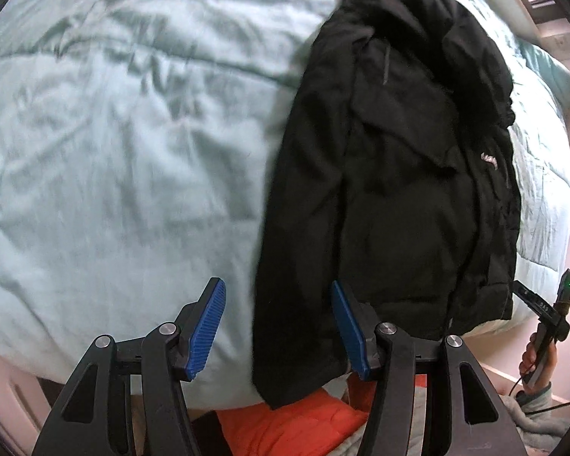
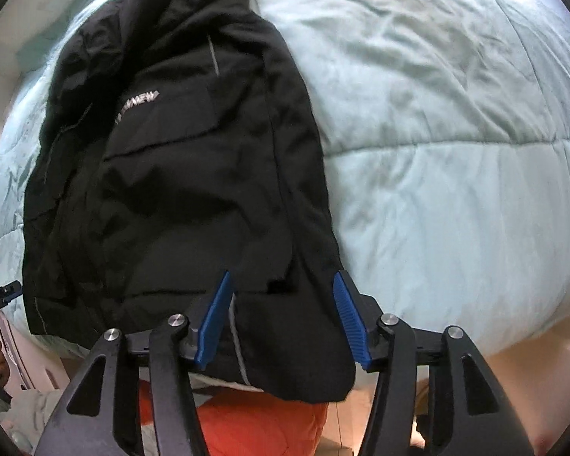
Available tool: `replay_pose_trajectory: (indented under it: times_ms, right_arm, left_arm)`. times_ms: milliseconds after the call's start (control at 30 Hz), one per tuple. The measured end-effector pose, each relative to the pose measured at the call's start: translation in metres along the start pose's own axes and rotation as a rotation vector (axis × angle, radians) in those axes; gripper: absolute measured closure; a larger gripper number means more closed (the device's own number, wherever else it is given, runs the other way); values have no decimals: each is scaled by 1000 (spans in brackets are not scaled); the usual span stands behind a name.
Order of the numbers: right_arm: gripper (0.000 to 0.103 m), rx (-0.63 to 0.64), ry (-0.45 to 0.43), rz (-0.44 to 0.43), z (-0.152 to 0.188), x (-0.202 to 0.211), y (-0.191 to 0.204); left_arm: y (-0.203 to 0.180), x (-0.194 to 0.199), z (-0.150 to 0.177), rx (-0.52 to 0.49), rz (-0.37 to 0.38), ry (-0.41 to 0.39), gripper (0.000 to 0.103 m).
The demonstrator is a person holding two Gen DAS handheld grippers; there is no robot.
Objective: Fold large clothes
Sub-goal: 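Grasp the jacket hem edge with both grippers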
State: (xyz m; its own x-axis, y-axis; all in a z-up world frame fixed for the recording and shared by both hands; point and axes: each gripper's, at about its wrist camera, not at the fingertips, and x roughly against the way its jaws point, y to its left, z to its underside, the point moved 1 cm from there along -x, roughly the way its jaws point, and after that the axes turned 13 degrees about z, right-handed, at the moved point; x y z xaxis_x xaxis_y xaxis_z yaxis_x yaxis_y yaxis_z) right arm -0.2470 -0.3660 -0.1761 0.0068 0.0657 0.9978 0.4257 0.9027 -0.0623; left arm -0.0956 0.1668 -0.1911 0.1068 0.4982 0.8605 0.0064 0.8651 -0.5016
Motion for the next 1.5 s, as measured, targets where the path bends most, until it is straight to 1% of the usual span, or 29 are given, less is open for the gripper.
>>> replay_pose_trajectory:
  times_ms: [67, 133, 233, 300, 367, 433, 533, 600, 700, 767, 833, 933, 1000, 1033, 1067, 1100, 1133, 1200, 1233, 1333, 1433, 1500]
  right_arm:
    - [44, -5, 6, 4, 3, -1, -4]
    - [44, -4, 15, 10, 6, -4, -9]
    - [44, -1, 34, 19, 12, -11, -15]
    - [44, -3, 47, 14, 16, -16, -17]
    - [44, -19, 64, -8, 19, -24, -20]
    - [44, -52, 92, -48, 23, -32, -26]
    - [44, -77, 107, -91, 31, -34, -32]
    - [44, -68, 111, -105, 34, -32, -34]
    - [42, -36, 106, -105, 40, -29, -33]
    - [38, -25, 110, -102, 42, -31, -31]
    - [37, -22, 115, -94, 42, -34, -28]
    - [37, -10, 116, -87, 42, -33, -23]
    - [37, 5, 97, -90, 45, -27, -22]
    - [41, 23, 79, -82, 45, -23, -20]
    - [49, 44, 64, -73, 46, -18, -18]
    - [53, 60, 54, -78, 47, -14, -16]
    - [62, 66, 48, -93, 48, -11, -13]
    - [62, 73, 40, -100, 50, -9, -10]
    - [62, 76, 44, -99, 51, -12, -8]
    - [61, 67, 77, -101, 48, -23, -6]
    - [57, 51, 105, -107, 44, -33, -2]
    - [57, 51, 113, -111, 43, -34, -2]
  left_arm:
    - [6, -9, 6, 15, 2, 17, 44]
    - [13, -16, 12, 33, 31, 25, 44]
    - [22, -20, 17, 64, 58, 19, 43]
    - [22, -21, 18, 68, 67, 13, 43]
    - [22, -21, 18, 66, 77, 23, 43]
    - [23, -20, 19, 66, 86, 38, 43]
    - [23, -14, 24, 62, 98, 51, 43]
    - [24, -11, 27, 56, 112, 55, 43]
    - [26, -16, 29, 80, 168, 68, 42]
    - [25, -23, 30, 98, 192, 75, 37]
    - [21, -30, 33, 94, 195, 83, 36]
    - [15, -36, 34, 79, 177, 80, 36]
    - [6, -37, 37, 50, 161, 78, 37]
    - [0, -35, 37, 15, 154, 76, 39]
    - [-8, -31, 37, -27, 138, 72, 45]
    - [-13, -29, 37, -57, 118, 69, 49]
    - [-18, -27, 35, -84, 101, 68, 56]
    - [-19, -27, 31, -103, 94, 67, 64]
    - [-17, -28, 27, -94, 105, 67, 69]
    - [-13, -39, 22, -45, 118, 76, 69]
    - [-13, -48, 20, -35, 105, 96, 69]
    - [-16, -50, 19, -34, 92, 107, 69]
